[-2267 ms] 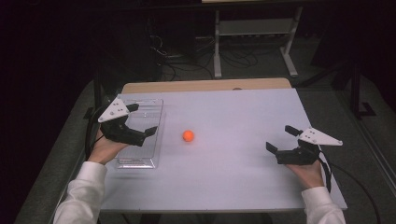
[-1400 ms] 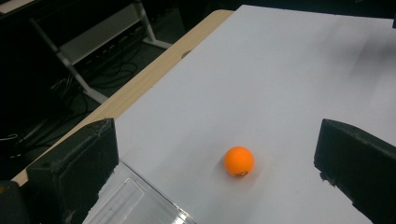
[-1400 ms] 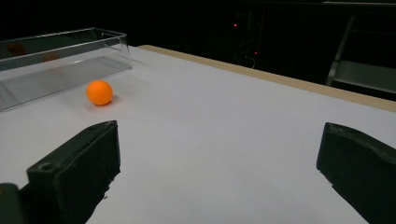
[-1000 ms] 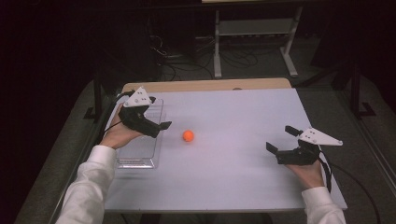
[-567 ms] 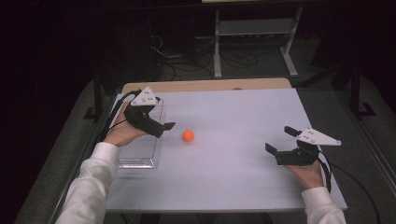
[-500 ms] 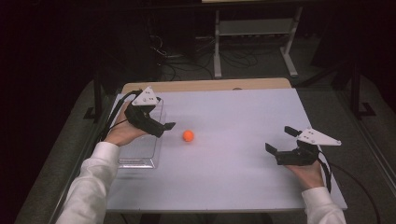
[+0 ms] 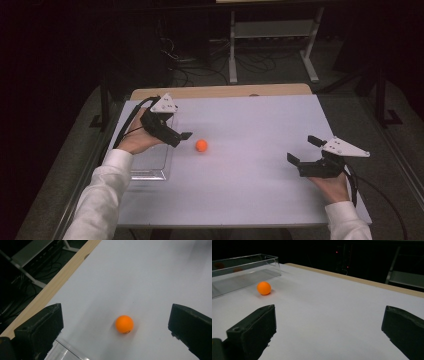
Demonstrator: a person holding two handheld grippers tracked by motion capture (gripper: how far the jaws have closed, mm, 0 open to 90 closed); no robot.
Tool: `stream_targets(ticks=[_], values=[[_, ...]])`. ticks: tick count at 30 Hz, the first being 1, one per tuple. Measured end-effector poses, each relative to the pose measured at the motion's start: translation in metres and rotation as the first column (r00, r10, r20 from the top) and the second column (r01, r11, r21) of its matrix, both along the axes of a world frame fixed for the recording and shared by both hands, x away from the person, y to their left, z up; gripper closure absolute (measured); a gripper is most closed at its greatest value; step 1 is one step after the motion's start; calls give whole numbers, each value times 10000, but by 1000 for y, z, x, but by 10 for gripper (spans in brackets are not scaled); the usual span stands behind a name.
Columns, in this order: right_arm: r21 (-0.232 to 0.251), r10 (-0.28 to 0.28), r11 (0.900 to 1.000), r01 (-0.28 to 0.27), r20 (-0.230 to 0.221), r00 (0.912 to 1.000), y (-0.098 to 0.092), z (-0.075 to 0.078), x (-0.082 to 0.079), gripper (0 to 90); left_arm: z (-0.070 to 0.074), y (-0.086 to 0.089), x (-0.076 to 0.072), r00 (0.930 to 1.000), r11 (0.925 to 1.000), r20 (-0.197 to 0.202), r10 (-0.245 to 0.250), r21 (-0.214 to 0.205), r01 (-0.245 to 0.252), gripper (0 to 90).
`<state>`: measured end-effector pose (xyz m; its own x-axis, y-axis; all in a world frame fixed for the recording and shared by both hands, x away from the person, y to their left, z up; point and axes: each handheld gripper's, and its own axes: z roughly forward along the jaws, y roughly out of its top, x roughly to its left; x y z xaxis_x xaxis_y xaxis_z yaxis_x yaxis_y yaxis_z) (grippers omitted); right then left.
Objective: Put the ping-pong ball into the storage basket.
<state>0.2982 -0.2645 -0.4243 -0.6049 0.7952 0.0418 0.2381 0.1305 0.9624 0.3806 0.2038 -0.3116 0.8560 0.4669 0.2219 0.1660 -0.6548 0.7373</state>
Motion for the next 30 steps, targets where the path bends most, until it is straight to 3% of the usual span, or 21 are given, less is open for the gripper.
stream_targets(ticks=[21,30], values=[[34,65,10000,-65,-42,10000,0,0,0,0,-19,-14,12,9988,9971,-462,-182,727,216,0],[62,48,10000,-47,-69,10000,-1,0,0,0,-27,-18,17,9966,9958,-764,-321,829,384,0]])
